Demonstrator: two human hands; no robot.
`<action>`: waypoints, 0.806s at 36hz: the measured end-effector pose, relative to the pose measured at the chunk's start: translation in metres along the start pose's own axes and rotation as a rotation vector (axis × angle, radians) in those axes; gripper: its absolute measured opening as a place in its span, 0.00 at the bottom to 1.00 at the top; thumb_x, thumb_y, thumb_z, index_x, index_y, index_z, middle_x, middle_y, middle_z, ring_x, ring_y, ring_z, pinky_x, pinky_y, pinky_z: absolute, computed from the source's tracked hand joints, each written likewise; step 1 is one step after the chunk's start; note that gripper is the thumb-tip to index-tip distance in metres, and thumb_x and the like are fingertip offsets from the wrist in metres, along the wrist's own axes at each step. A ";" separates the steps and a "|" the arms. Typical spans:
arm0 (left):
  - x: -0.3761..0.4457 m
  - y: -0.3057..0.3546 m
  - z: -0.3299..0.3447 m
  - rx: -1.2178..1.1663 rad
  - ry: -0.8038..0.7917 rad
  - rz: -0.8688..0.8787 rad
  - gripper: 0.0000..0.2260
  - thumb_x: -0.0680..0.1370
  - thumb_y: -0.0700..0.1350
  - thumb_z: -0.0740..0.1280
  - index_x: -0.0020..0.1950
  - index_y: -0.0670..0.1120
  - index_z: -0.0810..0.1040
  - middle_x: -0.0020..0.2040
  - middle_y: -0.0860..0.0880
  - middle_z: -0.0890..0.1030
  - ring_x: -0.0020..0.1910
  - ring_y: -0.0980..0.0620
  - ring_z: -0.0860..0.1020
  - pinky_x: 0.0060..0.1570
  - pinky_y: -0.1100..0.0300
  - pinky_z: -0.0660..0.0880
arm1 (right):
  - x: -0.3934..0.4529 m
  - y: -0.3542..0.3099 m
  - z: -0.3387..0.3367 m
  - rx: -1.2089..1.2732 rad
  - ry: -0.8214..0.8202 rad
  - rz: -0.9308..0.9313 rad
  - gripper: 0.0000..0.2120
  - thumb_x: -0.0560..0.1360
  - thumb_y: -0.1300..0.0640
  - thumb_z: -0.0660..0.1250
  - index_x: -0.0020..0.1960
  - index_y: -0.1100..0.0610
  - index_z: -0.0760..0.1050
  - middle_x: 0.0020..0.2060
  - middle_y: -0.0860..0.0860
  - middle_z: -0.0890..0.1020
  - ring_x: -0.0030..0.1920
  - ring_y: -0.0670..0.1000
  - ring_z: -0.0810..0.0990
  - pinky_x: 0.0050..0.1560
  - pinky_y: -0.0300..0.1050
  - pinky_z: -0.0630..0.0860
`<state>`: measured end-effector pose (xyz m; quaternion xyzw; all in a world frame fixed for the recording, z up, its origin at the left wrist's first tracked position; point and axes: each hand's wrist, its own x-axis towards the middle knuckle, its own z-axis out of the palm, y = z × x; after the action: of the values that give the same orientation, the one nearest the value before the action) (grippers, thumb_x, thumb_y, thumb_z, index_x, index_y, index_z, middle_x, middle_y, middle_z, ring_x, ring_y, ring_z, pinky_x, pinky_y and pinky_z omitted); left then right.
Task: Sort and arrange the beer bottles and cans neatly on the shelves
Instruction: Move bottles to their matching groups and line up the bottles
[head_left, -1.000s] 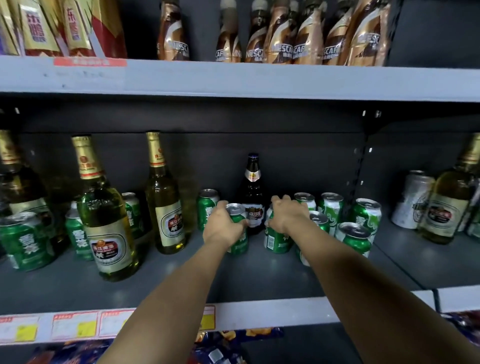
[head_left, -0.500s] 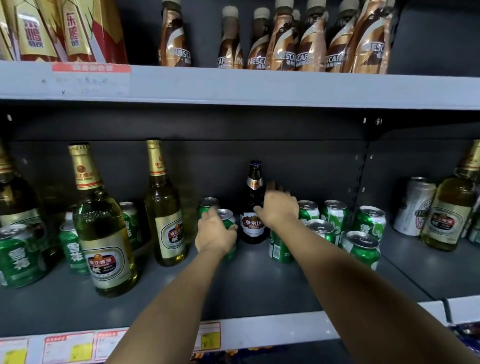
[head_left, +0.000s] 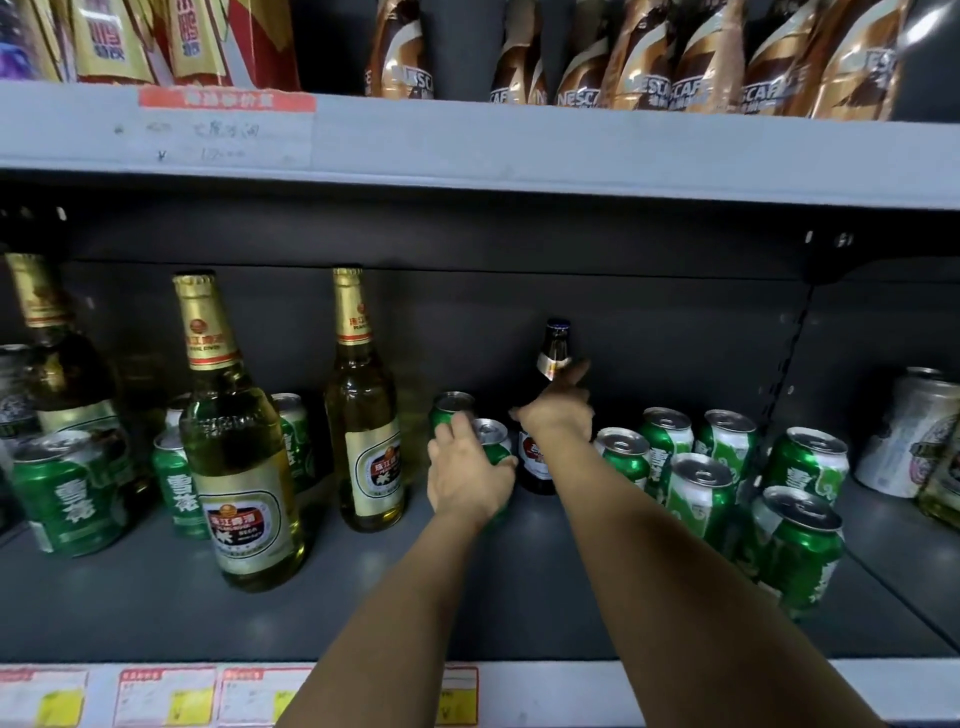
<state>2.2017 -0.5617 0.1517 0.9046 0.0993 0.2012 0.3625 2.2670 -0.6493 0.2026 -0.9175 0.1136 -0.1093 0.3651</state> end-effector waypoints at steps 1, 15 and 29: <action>0.000 0.000 0.000 0.007 -0.004 0.003 0.29 0.74 0.52 0.71 0.69 0.45 0.62 0.67 0.45 0.66 0.67 0.44 0.64 0.62 0.50 0.68 | 0.000 0.001 0.005 0.023 0.022 0.013 0.54 0.72 0.51 0.74 0.78 0.59 0.35 0.72 0.62 0.62 0.69 0.63 0.66 0.64 0.55 0.69; 0.001 0.002 -0.002 0.034 -0.032 -0.001 0.27 0.74 0.51 0.71 0.67 0.43 0.62 0.66 0.44 0.66 0.67 0.43 0.64 0.62 0.49 0.67 | -0.017 0.012 0.008 -0.022 0.138 -0.099 0.37 0.68 0.52 0.75 0.69 0.61 0.59 0.66 0.58 0.68 0.61 0.61 0.75 0.53 0.51 0.75; -0.008 -0.004 -0.012 0.041 -0.114 0.044 0.39 0.75 0.57 0.70 0.77 0.44 0.53 0.72 0.42 0.62 0.71 0.40 0.62 0.66 0.48 0.64 | -0.069 0.008 -0.046 0.002 0.272 -0.286 0.34 0.67 0.44 0.76 0.63 0.58 0.64 0.60 0.56 0.71 0.57 0.61 0.78 0.47 0.51 0.73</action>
<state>2.1888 -0.5538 0.1540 0.9238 0.0626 0.1552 0.3444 2.1872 -0.6649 0.2220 -0.9006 0.0302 -0.2833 0.3282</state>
